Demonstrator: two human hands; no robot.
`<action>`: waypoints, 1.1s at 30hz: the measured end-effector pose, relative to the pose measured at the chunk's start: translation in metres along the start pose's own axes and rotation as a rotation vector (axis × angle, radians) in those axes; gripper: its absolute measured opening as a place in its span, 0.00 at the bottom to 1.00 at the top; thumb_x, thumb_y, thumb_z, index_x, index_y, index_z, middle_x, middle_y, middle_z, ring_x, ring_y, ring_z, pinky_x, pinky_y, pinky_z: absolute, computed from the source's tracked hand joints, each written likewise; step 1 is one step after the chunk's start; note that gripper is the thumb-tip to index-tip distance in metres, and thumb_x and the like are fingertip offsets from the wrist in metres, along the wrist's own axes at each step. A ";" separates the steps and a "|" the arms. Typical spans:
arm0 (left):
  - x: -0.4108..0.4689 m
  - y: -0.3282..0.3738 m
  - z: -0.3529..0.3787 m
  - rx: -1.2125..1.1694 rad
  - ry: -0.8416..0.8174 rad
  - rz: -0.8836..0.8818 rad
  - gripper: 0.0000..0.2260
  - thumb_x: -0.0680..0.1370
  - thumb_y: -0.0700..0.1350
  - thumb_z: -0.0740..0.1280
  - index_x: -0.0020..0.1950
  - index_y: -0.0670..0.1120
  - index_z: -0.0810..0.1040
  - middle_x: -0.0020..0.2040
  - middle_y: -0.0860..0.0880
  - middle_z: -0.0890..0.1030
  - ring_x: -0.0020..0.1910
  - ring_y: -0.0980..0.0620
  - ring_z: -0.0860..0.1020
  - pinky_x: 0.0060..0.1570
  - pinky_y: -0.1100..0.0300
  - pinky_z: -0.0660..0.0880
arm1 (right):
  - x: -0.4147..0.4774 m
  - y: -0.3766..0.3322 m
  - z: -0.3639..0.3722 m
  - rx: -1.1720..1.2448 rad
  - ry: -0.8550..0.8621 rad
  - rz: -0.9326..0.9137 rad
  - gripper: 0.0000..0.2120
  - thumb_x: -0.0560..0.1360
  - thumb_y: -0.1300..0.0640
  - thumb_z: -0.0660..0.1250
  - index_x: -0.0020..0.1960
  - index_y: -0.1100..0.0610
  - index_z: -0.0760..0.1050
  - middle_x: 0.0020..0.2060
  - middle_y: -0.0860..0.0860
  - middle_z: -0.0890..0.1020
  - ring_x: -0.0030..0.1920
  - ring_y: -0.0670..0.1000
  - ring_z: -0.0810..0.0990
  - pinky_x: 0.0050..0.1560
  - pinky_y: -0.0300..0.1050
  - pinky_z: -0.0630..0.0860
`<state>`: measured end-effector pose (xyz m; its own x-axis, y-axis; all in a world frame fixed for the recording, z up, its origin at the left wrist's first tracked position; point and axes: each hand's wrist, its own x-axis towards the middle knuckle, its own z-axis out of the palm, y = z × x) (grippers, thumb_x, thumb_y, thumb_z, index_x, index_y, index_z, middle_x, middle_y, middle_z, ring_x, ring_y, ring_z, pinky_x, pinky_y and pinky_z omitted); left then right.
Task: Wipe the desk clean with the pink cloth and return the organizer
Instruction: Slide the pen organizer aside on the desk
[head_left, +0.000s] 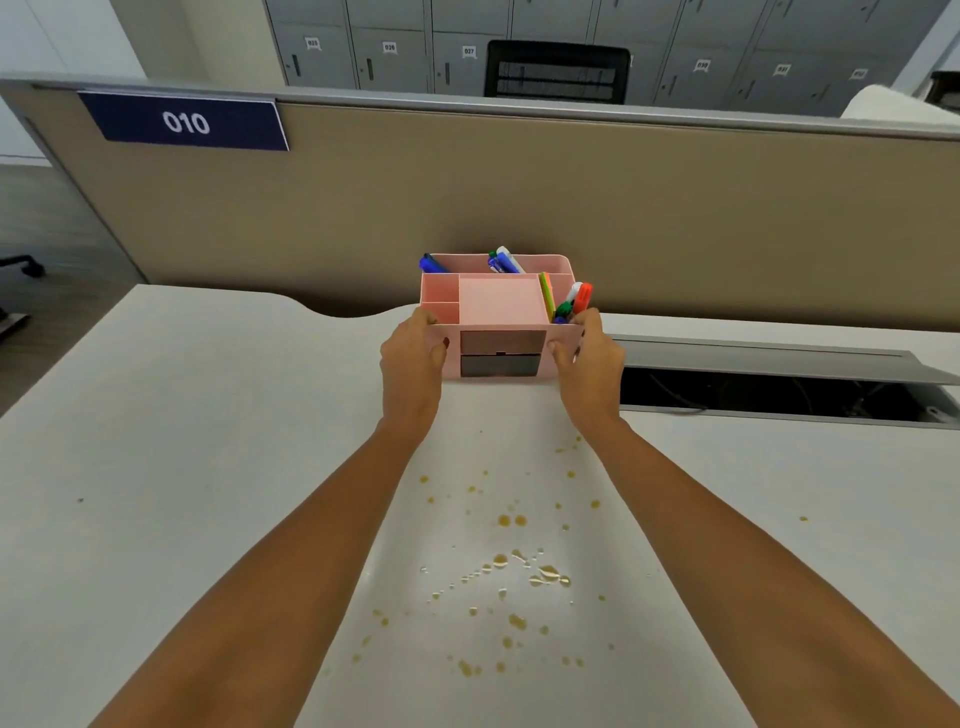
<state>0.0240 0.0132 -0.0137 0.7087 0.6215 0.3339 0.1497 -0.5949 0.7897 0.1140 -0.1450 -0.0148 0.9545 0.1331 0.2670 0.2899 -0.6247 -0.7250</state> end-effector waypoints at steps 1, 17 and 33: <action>-0.001 -0.001 -0.003 0.005 0.001 0.005 0.13 0.79 0.45 0.63 0.62 0.43 0.74 0.59 0.45 0.80 0.57 0.47 0.79 0.54 0.64 0.73 | -0.002 -0.001 -0.001 0.007 -0.006 0.009 0.17 0.74 0.55 0.69 0.60 0.57 0.69 0.53 0.56 0.80 0.51 0.53 0.80 0.52 0.49 0.80; -0.031 -0.038 -0.111 0.137 0.116 -0.033 0.10 0.76 0.44 0.67 0.55 0.41 0.77 0.56 0.42 0.82 0.51 0.42 0.81 0.54 0.52 0.78 | -0.063 -0.063 0.027 0.182 -0.123 -0.145 0.15 0.74 0.54 0.69 0.57 0.58 0.71 0.51 0.55 0.81 0.49 0.52 0.80 0.52 0.48 0.81; -0.040 -0.105 -0.206 0.164 0.329 -0.325 0.07 0.77 0.40 0.67 0.54 0.43 0.78 0.58 0.43 0.81 0.57 0.43 0.79 0.57 0.46 0.78 | -0.119 -0.136 0.120 0.188 -0.276 -0.288 0.15 0.74 0.53 0.68 0.59 0.56 0.71 0.52 0.52 0.81 0.42 0.47 0.77 0.44 0.33 0.72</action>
<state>-0.1625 0.1559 -0.0037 0.3561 0.9005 0.2497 0.4522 -0.3999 0.7972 -0.0306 0.0165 -0.0244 0.8084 0.4978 0.3140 0.5303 -0.3846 -0.7556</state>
